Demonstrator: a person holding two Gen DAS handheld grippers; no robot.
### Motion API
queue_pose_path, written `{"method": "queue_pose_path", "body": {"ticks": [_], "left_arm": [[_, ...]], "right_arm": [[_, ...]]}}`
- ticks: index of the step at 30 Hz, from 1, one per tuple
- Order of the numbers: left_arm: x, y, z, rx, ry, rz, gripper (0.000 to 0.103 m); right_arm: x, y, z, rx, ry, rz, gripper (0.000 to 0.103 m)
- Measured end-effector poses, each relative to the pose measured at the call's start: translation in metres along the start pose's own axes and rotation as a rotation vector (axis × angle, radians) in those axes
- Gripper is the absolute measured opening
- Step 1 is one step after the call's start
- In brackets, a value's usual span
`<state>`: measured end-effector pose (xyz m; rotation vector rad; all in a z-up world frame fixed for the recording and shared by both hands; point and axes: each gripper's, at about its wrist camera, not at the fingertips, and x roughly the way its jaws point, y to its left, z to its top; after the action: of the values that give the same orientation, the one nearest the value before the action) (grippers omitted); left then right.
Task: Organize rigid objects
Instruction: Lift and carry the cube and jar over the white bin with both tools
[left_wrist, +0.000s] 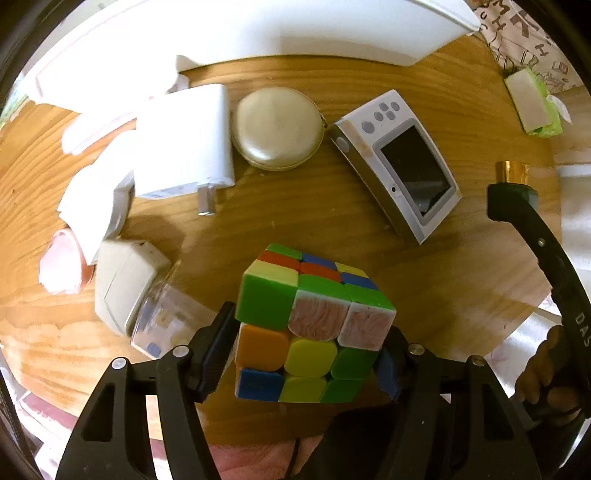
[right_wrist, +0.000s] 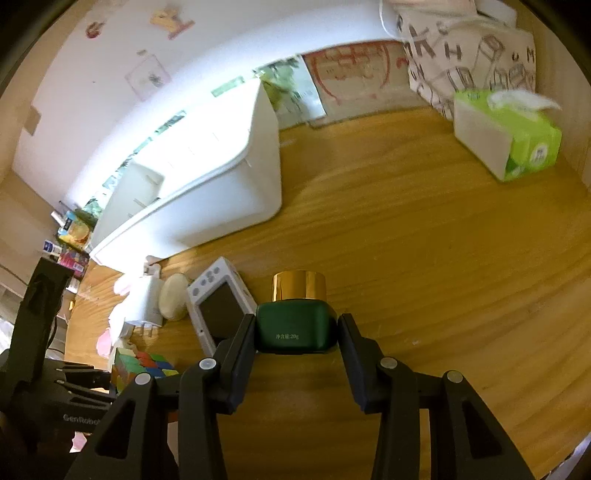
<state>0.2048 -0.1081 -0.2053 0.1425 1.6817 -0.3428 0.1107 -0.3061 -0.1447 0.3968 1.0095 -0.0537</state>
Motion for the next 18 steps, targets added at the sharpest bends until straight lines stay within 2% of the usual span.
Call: {"method": "queue_pose_path", "body": {"ticks": [9,18], "left_arm": [[-0.031,0.011,-0.033,-0.055,-0.095,-0.018,0.069],[-0.072,0.021,-0.07,-0.104,-0.212,-0.007,0.069]], "right_arm": [[-0.051,0.023,0.006,-0.096,-0.129,0.037,0.044],[-0.105,0.057,0.009,-0.25,-0.279,0.127,0.044]]}}
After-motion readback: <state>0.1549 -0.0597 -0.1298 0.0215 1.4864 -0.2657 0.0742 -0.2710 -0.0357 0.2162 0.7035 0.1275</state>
